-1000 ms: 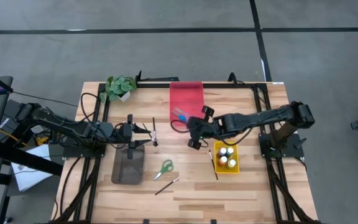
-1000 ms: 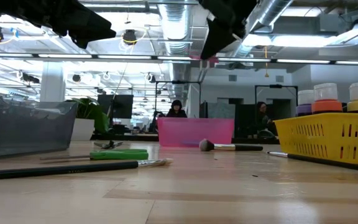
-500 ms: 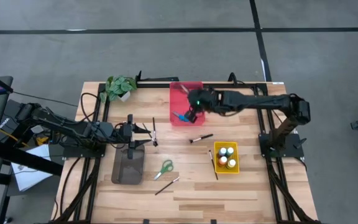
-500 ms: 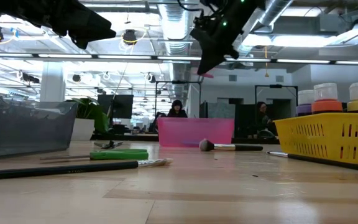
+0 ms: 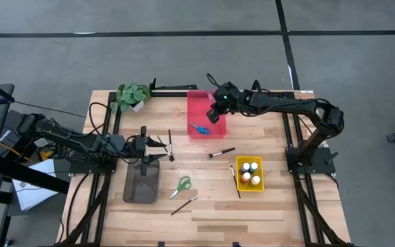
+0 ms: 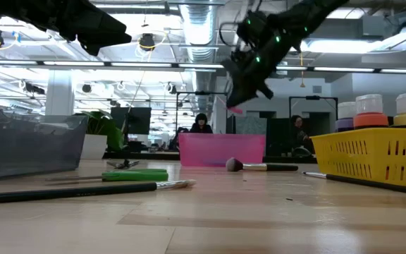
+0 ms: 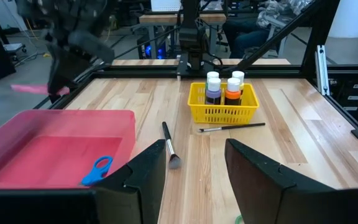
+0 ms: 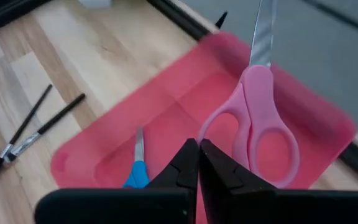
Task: Pick & Place Paint Supplies
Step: Put the pink scissors into the pink bin, then put the black makeup brush into the black bin
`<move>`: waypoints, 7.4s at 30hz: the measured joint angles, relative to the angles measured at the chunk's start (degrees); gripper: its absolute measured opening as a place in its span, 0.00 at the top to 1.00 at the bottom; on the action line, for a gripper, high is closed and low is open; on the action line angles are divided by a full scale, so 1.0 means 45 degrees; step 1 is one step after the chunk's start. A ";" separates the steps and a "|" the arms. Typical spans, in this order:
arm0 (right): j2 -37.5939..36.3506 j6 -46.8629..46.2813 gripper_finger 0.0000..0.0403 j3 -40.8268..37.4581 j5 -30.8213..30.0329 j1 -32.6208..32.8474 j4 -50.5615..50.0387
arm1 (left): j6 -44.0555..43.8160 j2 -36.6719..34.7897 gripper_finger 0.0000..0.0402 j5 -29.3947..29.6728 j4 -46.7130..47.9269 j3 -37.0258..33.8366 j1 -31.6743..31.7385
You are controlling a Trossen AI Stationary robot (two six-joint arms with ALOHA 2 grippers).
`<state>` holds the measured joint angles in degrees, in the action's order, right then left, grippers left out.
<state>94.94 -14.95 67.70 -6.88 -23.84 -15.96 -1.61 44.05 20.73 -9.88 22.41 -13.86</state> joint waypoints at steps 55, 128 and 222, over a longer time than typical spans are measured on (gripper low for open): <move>0.1904 -0.1547 1.00 -0.1878 0.1537 0.0425 0.4117 | -0.0087 -0.0005 0.61 0.0000 0.0008 0.0000 -0.0045; -0.4730 0.0707 0.86 -0.1990 -0.3730 1.1401 0.0311 | -0.0427 0.0017 0.61 0.0002 -0.0805 0.0000 -0.0050; -0.5620 -0.6265 0.86 -0.1990 -1.3057 1.5142 -0.7323 | 0.5809 1.4172 0.59 -0.3036 1.4446 1.1380 0.2164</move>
<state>69.65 -43.14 58.74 -65.64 44.29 -48.91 24.54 107.83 7.07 55.13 73.63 -4.13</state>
